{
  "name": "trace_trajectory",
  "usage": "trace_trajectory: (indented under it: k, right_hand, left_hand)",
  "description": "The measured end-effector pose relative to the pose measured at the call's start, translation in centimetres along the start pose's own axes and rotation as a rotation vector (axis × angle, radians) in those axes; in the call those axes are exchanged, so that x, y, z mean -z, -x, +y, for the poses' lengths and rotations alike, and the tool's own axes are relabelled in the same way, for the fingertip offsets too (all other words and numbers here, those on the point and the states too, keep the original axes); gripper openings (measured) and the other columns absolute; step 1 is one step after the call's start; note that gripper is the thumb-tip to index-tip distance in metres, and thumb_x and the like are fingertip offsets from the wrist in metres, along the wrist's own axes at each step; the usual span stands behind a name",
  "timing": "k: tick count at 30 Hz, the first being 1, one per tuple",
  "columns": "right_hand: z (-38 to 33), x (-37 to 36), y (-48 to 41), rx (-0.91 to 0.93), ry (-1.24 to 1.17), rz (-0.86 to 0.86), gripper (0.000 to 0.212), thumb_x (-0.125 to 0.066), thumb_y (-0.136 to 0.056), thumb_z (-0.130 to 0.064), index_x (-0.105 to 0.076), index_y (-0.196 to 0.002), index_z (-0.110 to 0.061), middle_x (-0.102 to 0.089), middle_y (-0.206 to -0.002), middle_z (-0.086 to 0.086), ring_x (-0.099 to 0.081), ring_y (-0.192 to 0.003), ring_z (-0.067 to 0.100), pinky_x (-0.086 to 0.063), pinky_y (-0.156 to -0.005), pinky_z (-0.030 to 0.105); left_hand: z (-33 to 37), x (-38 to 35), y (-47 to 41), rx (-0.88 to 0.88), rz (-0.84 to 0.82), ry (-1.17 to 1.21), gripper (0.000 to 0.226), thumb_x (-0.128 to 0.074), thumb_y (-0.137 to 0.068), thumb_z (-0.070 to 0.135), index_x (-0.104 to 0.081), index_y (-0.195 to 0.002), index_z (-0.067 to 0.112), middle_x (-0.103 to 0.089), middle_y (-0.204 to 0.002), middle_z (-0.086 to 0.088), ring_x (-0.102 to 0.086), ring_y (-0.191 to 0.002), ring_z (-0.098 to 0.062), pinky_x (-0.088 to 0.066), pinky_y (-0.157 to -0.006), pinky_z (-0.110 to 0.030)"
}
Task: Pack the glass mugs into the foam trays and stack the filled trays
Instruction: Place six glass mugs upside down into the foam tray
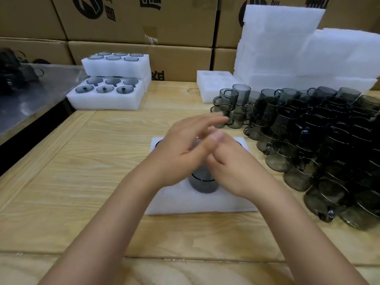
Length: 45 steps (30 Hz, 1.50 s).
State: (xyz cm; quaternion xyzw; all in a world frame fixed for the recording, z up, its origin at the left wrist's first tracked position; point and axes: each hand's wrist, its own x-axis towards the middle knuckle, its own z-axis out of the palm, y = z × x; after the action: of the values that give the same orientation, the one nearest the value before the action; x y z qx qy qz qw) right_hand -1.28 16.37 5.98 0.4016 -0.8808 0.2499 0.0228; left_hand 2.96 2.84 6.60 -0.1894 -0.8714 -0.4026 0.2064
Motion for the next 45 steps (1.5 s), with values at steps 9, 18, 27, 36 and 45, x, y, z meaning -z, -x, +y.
trace_trajectory:
  k: [9, 18, 27, 36, 45]
  right_hand:
    - [0.3, -2.6, -0.6, -0.023, 0.547, -0.434, 0.078, -0.025, -0.096, -0.052, 0.024, -0.145, -0.016, 0.024, -0.155, 0.008, 0.020, -0.143, 0.021, 0.011, -0.117, 0.042]
    - [0.8, -3.1, -0.6, -0.006, 0.556, -0.358, 0.070, -0.022, -0.095, -0.052, 0.017, -0.147, -0.028, 0.020, -0.157, 0.003, 0.016, -0.144, 0.019, 0.007, -0.116, 0.047]
    - [1.1, -3.9, -0.5, -0.092, 0.278, -0.229, 0.051, -0.007, -0.096, -0.050, -0.001, -0.147, -0.045, 0.012, -0.158, -0.006, 0.012, -0.145, 0.011, 0.006, -0.116, 0.044]
    - [0.4, -2.3, -0.1, -0.096, 0.170, -0.193, 0.057, -0.016, -0.097, -0.051, -0.012, -0.150, -0.030, -0.003, -0.159, -0.005, 0.005, -0.145, 0.009, 0.003, -0.118, 0.039]
    - [9.0, 6.6, 7.3, -0.798, 0.723, 0.420, 0.060, -0.067, -0.081, -0.038, -0.052, -0.117, 0.007, -0.026, -0.145, 0.030, -0.012, -0.137, 0.046, -0.010, -0.111, 0.061]
  left_hand:
    - [-0.7, -2.2, 0.4, 0.080, -0.435, -0.409, 0.060, -0.011, -0.090, 0.051, -0.034, -0.143, 0.037, -0.026, -0.154, 0.019, -0.010, -0.143, 0.000, 0.001, -0.117, -0.032]
    - [-0.9, -2.3, 0.8, 0.102, -0.393, -0.554, 0.063, -0.010, -0.088, 0.057, -0.033, -0.144, 0.040, -0.024, -0.155, 0.017, -0.008, -0.144, -0.003, 0.011, -0.115, -0.033]
    - [-7.4, 1.2, 3.6, 0.521, 0.499, 0.517, 0.024, -0.053, -0.094, 0.008, -0.055, -0.117, 0.014, -0.059, -0.120, -0.006, -0.057, -0.106, -0.011, -0.044, -0.085, -0.017]
    - [-9.6, 0.7, 3.9, 0.512, 0.325, 0.595, 0.045, -0.055, -0.068, 0.015, -0.059, -0.113, 0.019, -0.063, -0.100, 0.003, -0.063, -0.086, -0.006, -0.050, -0.071, -0.016]
    - [-10.1, 0.5, 3.9, 0.518, 0.308, 0.676, 0.042, -0.054, -0.070, 0.012, -0.061, -0.110, 0.022, -0.067, -0.088, 0.004, -0.063, -0.079, -0.015, -0.052, -0.067, -0.024]
